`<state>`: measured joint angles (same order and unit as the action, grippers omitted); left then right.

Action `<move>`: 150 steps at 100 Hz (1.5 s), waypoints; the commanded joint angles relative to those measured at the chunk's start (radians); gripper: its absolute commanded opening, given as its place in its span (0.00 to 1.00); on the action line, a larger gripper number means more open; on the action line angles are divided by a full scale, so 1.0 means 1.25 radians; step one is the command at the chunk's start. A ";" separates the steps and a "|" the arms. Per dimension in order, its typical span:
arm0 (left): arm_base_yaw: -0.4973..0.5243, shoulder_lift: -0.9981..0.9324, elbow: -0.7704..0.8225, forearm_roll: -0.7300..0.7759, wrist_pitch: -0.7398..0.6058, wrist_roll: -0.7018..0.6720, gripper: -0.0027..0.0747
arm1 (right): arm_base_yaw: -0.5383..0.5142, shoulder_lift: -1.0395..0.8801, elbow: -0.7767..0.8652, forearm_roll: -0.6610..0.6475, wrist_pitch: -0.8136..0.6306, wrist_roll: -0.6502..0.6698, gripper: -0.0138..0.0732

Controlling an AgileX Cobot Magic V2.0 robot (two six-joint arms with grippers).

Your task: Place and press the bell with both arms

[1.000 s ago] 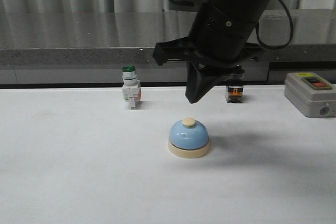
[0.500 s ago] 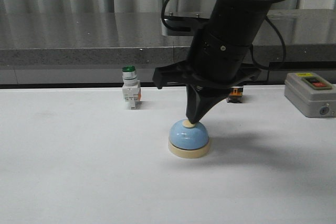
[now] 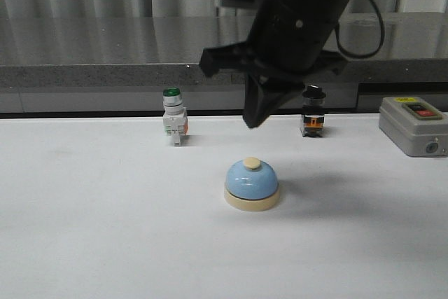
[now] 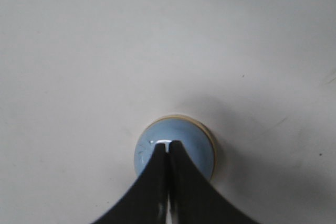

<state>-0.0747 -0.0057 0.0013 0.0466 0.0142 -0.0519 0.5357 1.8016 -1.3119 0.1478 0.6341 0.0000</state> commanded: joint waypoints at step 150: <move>0.000 -0.022 0.033 -0.006 -0.065 -0.010 0.01 | -0.417 -1.105 0.638 -0.056 -0.222 -0.005 0.09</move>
<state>-0.0747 -0.0057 0.0013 0.0466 0.0135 -0.0519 0.0204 0.4200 -0.4872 0.0827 0.4245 0.0000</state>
